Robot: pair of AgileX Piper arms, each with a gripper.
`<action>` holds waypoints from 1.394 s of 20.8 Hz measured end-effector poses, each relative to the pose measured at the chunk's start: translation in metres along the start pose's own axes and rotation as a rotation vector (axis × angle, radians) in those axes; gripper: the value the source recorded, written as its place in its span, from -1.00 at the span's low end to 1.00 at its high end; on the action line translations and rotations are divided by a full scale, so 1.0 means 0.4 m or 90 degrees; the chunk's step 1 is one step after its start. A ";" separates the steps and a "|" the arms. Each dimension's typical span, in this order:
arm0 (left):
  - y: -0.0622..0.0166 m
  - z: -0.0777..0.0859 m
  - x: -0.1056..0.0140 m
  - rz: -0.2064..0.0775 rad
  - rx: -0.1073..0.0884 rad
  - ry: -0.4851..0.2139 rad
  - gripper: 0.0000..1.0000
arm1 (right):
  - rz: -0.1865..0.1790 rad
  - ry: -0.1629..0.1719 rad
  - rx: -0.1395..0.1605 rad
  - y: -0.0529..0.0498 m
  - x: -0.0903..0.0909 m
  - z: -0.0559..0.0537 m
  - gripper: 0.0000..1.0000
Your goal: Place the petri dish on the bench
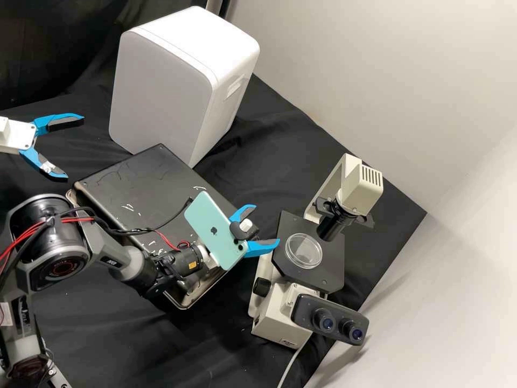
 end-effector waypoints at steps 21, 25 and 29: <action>-0.005 -0.001 0.002 -0.006 -0.003 0.000 1.00 | 0.000 0.044 0.015 -0.013 -0.010 -0.061 1.00; -0.005 -0.001 0.002 -0.006 -0.003 0.000 1.00 | 0.001 0.062 0.012 -0.012 -0.016 -0.082 1.00; -0.005 -0.001 0.002 -0.006 -0.003 0.000 1.00 | 0.005 0.059 0.012 -0.006 -0.017 -0.079 1.00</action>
